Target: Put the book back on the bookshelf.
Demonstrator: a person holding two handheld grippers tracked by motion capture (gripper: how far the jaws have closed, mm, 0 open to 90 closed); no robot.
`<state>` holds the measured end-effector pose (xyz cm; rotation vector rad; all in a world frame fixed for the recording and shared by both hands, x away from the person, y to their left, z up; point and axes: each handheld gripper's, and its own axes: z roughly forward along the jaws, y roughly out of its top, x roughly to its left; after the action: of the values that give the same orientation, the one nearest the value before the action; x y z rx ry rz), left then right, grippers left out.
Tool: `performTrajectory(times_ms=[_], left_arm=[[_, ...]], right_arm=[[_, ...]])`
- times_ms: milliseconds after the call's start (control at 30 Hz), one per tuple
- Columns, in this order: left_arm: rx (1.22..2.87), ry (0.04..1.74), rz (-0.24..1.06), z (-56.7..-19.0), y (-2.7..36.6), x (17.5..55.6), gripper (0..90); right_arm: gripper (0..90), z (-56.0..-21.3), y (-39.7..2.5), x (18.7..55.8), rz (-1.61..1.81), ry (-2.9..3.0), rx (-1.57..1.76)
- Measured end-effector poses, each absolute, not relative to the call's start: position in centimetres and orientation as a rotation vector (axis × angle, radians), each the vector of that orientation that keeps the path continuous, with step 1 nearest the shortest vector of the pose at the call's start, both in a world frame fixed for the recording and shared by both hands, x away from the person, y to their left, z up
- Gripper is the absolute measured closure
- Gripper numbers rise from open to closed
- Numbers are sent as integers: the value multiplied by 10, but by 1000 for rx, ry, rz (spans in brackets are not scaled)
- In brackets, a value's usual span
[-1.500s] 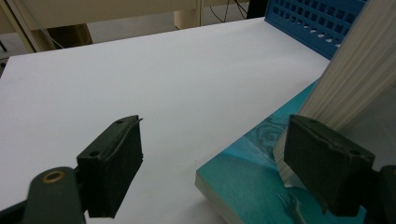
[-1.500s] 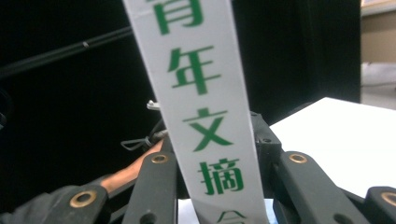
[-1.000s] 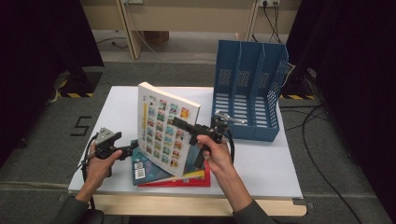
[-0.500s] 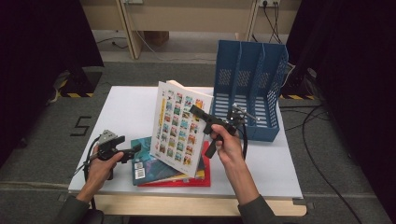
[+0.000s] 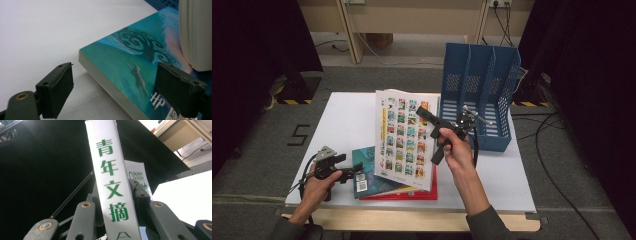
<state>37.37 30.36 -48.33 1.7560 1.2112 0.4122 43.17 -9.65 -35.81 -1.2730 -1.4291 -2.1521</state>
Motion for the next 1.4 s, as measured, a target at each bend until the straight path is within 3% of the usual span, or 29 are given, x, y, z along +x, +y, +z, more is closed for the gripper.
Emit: performTrajectory(times_ms=[533,767,967,1167,1400], left_arm=[[1646,1310,340,-491,328,382,144],[1681,1338,496,-486,339,386,144],[1820,1382,617,-499,348,394,144],[1940,1343,624,-504,341,396,146],[1913,1350,601,-503,345,396,145]], right_arm=[[710,-333,-139,438,-2234,-1445,-1392],[708,-310,-163,446,-2307,-1409,-1450],[707,-294,-191,453,-2370,-1327,-1535],[707,-286,-213,457,-2415,-1269,-1580],[705,-279,-230,470,-2448,-1173,-1658]])
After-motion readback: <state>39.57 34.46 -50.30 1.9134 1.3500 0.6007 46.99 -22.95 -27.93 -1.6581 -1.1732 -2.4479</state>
